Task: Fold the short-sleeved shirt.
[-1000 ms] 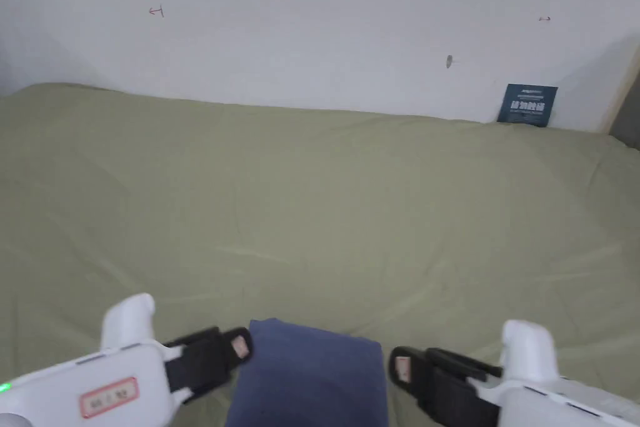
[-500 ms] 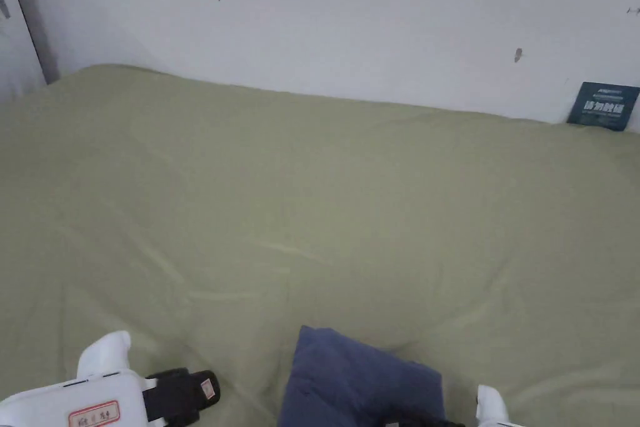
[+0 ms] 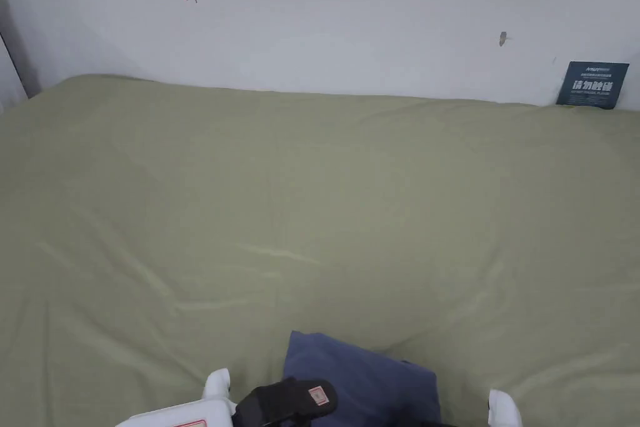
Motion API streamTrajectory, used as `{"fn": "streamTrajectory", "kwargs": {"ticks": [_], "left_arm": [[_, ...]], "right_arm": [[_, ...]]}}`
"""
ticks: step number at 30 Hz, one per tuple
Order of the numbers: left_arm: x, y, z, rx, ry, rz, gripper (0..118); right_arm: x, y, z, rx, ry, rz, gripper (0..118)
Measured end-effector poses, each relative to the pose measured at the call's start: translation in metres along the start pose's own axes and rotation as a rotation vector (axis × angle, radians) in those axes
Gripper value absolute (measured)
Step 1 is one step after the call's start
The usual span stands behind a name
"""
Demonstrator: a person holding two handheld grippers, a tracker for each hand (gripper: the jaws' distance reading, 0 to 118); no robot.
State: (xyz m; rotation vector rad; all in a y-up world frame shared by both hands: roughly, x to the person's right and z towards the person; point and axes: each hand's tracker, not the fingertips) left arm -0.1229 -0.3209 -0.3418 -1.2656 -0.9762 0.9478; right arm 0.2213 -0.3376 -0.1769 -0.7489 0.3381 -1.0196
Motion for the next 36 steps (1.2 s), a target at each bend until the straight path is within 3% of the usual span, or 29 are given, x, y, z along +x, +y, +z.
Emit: {"fn": "streamTrajectory", "kwargs": {"ticks": [1, 2, 3, 4, 6, 12, 20, 22, 25, 29, 30, 31, 32, 33, 34, 36], "left_arm": [[0.005, 0.000, -0.005, -0.011, 0.034, -0.020, 75], [0.010, 0.000, -0.009, -0.050, 0.088, -0.063, 37], [0.016, -0.002, -0.013, -0.074, 0.164, -0.112, 28], [0.020, -0.003, -0.015, -0.081, 0.214, -0.175, 28], [0.019, 0.005, -0.008, -0.081, 0.156, -0.116, 28], [0.041, 0.041, 0.034, -0.066, 0.202, -0.186, 28], [0.058, 0.133, 0.201, 0.045, 0.307, -0.314, 28], [0.052, 0.157, 0.248, 0.075, 0.403, -0.326, 28], [0.038, 0.183, 0.304, 0.126, 0.540, -0.296, 28], [-0.011, 0.210, 0.361, 0.150, 0.620, -0.158, 28], [-0.023, 0.215, 0.368, 0.141, 0.634, -0.130, 28], [-0.036, 0.220, 0.373, 0.126, 0.650, -0.106, 37], [-0.047, 0.224, 0.375, 0.110, 0.681, -0.090, 57], [-0.052, 0.224, 0.373, 0.099, 0.746, -0.099, 87], [-0.056, 0.222, 0.371, 0.085, 0.831, -0.126, 98], [-0.049, 0.217, 0.381, 0.045, 0.951, -0.160, 97]], "right_arm": [[-0.001, -0.001, 0.001, 0.004, -0.002, 0.003, 1], [-0.001, -0.001, 0.002, 0.010, -0.003, 0.006, 1], [-0.002, -0.002, 0.003, 0.017, -0.005, 0.009, 1], [-0.004, -0.001, 0.005, 0.025, -0.021, 0.015, 1], [-0.008, -0.003, 0.008, 0.029, -0.022, 0.032, 1], [-0.038, -0.002, 0.020, 0.099, 0.029, 0.108, 1], [-0.087, 0.000, -0.003, 0.079, 0.070, 0.225, 1], [-0.096, -0.004, -0.018, 0.039, 0.059, 0.255, 1], [-0.107, -0.014, -0.040, -0.041, 0.009, 0.314, 1], [-0.117, -0.028, -0.056, -0.096, -0.007, 0.325, 1], [-0.119, -0.031, -0.058, -0.104, -0.009, 0.325, 1], [-0.122, -0.033, -0.059, -0.111, -0.014, 0.325, 1], [-0.121, -0.033, -0.057, -0.119, -0.014, 0.325, 1], [-0.123, -0.034, -0.057, -0.124, -0.021, 0.330, 1], [-0.126, -0.035, -0.057, -0.126, -0.036, 0.339, 1], [-0.136, -0.037, -0.054, -0.133, -0.056, 0.353, 1]]}}
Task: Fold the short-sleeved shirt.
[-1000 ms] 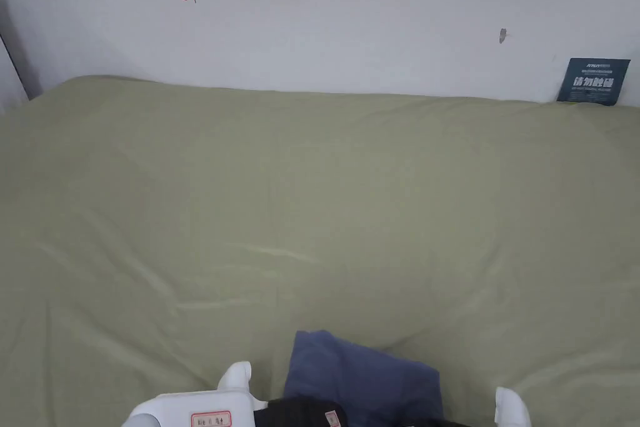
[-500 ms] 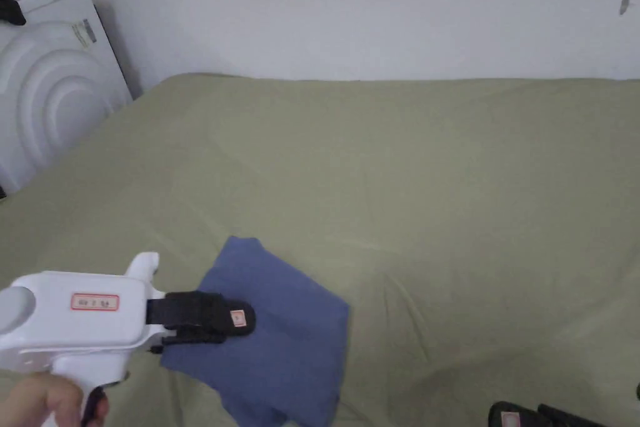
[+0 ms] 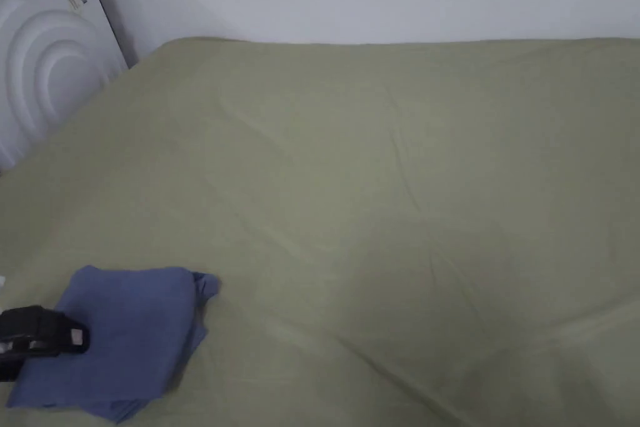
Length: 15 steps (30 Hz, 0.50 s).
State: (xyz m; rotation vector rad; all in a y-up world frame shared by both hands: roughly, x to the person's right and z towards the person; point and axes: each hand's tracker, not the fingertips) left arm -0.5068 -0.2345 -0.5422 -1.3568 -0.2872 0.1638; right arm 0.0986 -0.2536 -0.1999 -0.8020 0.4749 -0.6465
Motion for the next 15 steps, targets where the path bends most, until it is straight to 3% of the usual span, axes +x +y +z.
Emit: {"fn": "streamTrajectory", "kwargs": {"ticks": [1, 3, 5, 8, 12, 15], "left_arm": [[-0.002, -0.002, 0.013, 0.009, -0.045, -0.003, 97], [0.005, -0.003, 0.043, 0.027, 0.121, -0.055, 96], [0.023, -0.010, 0.085, 0.108, 0.291, -0.147, 94], [0.062, -0.026, 0.150, 0.295, 0.337, -0.229, 88], [0.153, -0.064, 0.201, 0.519, 0.303, -0.356, 88], [0.232, -0.107, 0.200, 0.687, 0.184, -0.438, 88]], "right_arm": [[-0.005, 0.001, 0.005, -0.002, -0.005, 0.013, 1], [-0.010, 0.000, 0.017, 0.012, 0.001, 0.038, 1], [-0.015, 0.003, 0.034, 0.031, -0.081, 0.070, 2], [-0.022, 0.008, 0.068, 0.072, -0.152, 0.125, 2], [-0.041, 0.022, 0.117, 0.159, -0.345, 0.229, 2], [-0.059, 0.036, 0.150, 0.238, -0.479, 0.335, 2]]}}
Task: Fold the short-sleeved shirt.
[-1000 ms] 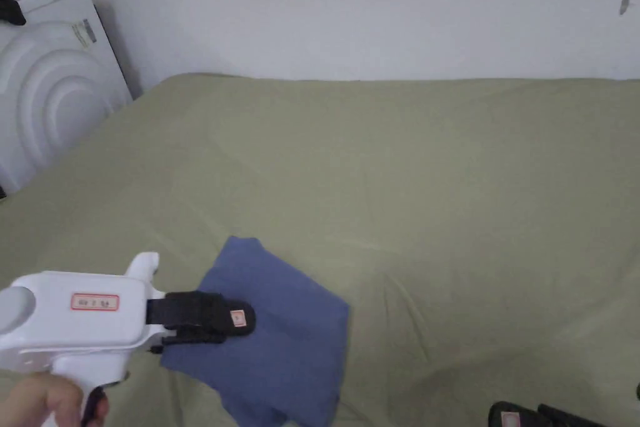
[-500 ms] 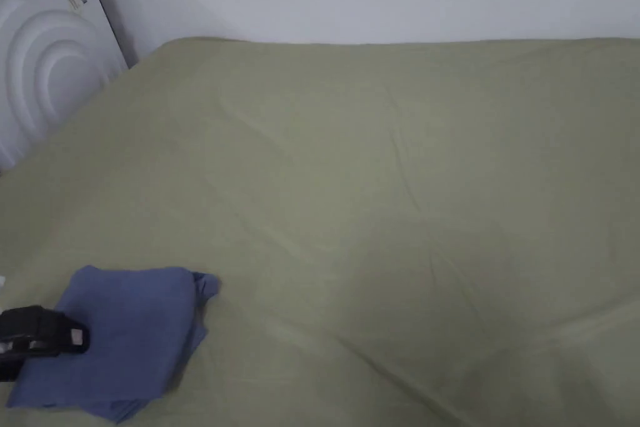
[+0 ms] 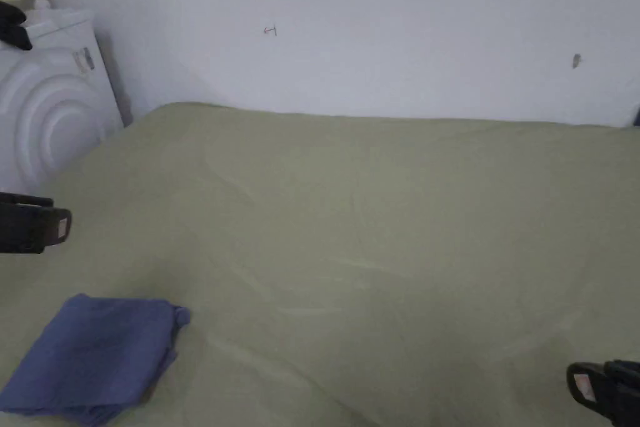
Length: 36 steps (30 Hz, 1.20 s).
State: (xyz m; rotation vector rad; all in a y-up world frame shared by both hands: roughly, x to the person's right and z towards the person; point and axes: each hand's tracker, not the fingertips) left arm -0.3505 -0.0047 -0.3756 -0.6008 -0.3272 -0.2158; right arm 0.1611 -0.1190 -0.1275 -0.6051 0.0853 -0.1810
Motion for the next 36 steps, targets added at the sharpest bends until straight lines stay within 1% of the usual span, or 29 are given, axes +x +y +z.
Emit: {"fn": "streamTrajectory", "kwargs": {"ticks": [2, 4, 5, 6, 7, 8, 9, 11, 14, 16, 20, 22, 23, 24, 25, 26, 27, 28, 29, 30, 31, 33, 34, 35, 36], "left_arm": [[0.069, -0.007, 0.009, 0.119, -0.016, -0.022, 88], [0.133, -0.020, 0.012, 0.194, -0.038, -0.042, 86], [0.163, -0.027, 0.014, 0.218, -0.067, -0.041, 82], [0.188, -0.031, 0.014, 0.228, -0.090, -0.031, 65], [0.214, -0.034, 0.014, 0.238, -0.098, -0.034, 39], [0.236, -0.039, 0.010, 0.230, -0.126, -0.031, 3], [0.253, -0.042, 0.008, 0.230, -0.139, -0.030, 0], [0.288, -0.057, 0.014, 0.298, -0.122, -0.021, 0], [0.322, -0.074, 0.029, 0.359, -0.137, -0.021, 0], [0.337, -0.084, 0.040, 0.374, -0.131, -0.022, 0], [0.346, -0.090, 0.046, 0.358, -0.126, -0.027, 0], [0.347, -0.097, 0.049, 0.413, -0.048, -0.052, 0], [0.348, -0.098, 0.051, 0.413, -0.016, -0.071, 0], [0.351, -0.097, 0.054, 0.415, -0.009, -0.073, 0], [0.349, -0.098, 0.057, 0.406, -0.026, -0.066, 1], [0.345, -0.098, 0.061, 0.399, -0.041, -0.052, 8], [0.342, -0.098, 0.064, 0.400, -0.072, -0.015, 33], [0.340, -0.094, 0.066, 0.398, -0.086, 0.026, 68], [0.337, -0.094, 0.067, 0.404, -0.090, 0.054, 99], [0.336, -0.095, 0.069, 0.423, -0.080, 0.075, 118], [0.334, -0.095, 0.075, 0.479, -0.082, 0.078, 118], [0.332, -0.088, 0.078, 0.465, -0.061, 0.068, 118], [0.332, -0.086, 0.080, 0.472, -0.051, 0.059, 118], [0.331, -0.085, 0.081, 0.466, -0.043, 0.049, 118], [0.332, -0.090, 0.081, 0.462, -0.043, 0.047, 118]], "right_arm": [[0.004, 0.011, 0.018, 0.068, -0.079, 0.037, 2], [0.004, 0.021, 0.029, 0.096, -0.213, 0.037, 2], [0.009, 0.022, 0.032, 0.113, -0.282, 0.035, 2], [0.009, 0.023, 0.037, 0.137, -0.339, 0.029, 2], [0.009, 0.024, 0.043, 0.170, -0.391, 0.025, 2], [0.009, 0.024, 0.048, 0.202, -0.414, 0.004, 2], [0.010, 0.022, 0.051, 0.231, -0.429, -0.018, 2], [0.007, 0.015, 0.059, 0.284, -0.486, -0.033, 2], [-0.005, -0.003, 0.062, 0.324, -0.568, 0.009, 2], [-0.012, -0.020, 0.062, 0.355, -0.581, 0.017, 2], [-0.016, -0.035, 0.057, 0.350, -0.590, -0.003, 3], [-0.020, -0.035, 0.059, 0.367, -0.629, -0.013, 4], [-0.021, -0.035, 0.061, 0.378, -0.638, -0.014, 4], [-0.022, -0.034, 0.064, 0.384, -0.637, -0.015, 8], [-0.026, -0.032, 0.067, 0.392, -0.637, -0.014, 17], [-0.029, -0.032, 0.070, 0.403, -0.633, -0.009, 39], [-0.030, -0.031, 0.071, 0.409, -0.631, -0.003, 81], [-0.031, -0.030, 0.072, 0.409, -0.628, 0.002, 101], [-0.035, -0.030, 0.075, 0.426, -0.636, 0.014, 110], [-0.037, -0.030, 0.078, 0.446, -0.637, 0.019, 112], [-0.038, -0.029, 0.081, 0.466, -0.636, 0.019, 112], [-0.042, -0.027, 0.086, 0.484, -0.634, 0.018, 112], [-0.042, -0.026, 0.088, 0.489, -0.630, 0.002, 112], [-0.040, -0.027, 0.090, 0.500, -0.609, -0.017, 112], [-0.037, -0.030, 0.091, 0.527, -0.566, -0.048, 112]]}}
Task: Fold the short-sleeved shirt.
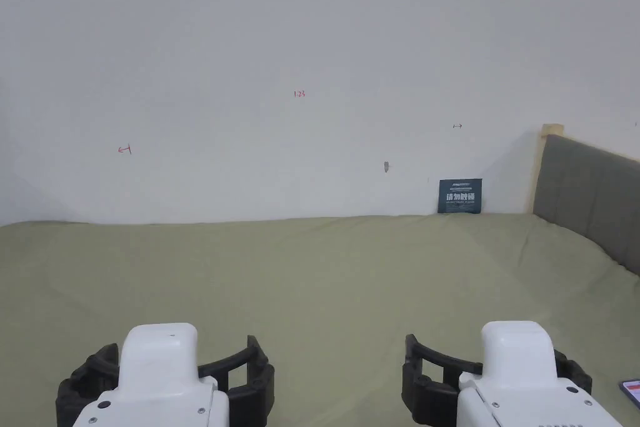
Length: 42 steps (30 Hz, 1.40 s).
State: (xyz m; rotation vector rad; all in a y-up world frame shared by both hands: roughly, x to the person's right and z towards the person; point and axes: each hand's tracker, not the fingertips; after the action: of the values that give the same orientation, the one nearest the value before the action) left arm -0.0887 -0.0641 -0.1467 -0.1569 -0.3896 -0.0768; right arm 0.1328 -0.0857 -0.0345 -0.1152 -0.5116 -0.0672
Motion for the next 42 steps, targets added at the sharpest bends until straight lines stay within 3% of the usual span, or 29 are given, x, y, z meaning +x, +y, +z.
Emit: {"fn": "streamTrajectory", "kwargs": {"ticks": [2, 6, 11, 16, 26, 35, 38, 42], "left_arm": [[-0.003, -0.001, 0.002, -0.014, -0.010, 0.014, 118], [-0.006, -0.007, 0.004, -0.034, -0.018, 0.051, 118], [-0.005, -0.011, -0.001, -0.036, 0.016, 0.075, 118], [0.003, -0.014, -0.008, -0.039, 0.052, 0.050, 118], [0.008, -0.012, 0.001, -0.043, -0.010, 0.007, 118], [0.006, -0.005, 0.003, -0.030, -0.024, 0.012, 118], [0.003, -0.003, 0.002, -0.035, -0.029, 0.020, 118], [0.000, 0.001, 0.002, -0.030, -0.033, 0.028, 118]], "right_arm": [[0.004, -0.004, 0.002, -0.014, 0.033, -0.054, 112], [0.004, -0.012, -0.002, -0.035, -0.105, -0.037, 112], [0.014, -0.010, -0.002, -0.042, -0.008, -0.084, 112], [0.009, -0.011, -0.004, -0.035, 0.051, 0.026, 112], [0.002, -0.005, -0.002, 0.017, 0.061, 0.047, 112], [-0.003, 0.003, -0.004, -0.031, 0.101, 0.069, 112], [-0.007, 0.011, -0.002, -0.022, 0.075, 0.060, 111], [-0.002, 0.022, -0.001, -0.037, 0.127, 0.000, 111]]}}
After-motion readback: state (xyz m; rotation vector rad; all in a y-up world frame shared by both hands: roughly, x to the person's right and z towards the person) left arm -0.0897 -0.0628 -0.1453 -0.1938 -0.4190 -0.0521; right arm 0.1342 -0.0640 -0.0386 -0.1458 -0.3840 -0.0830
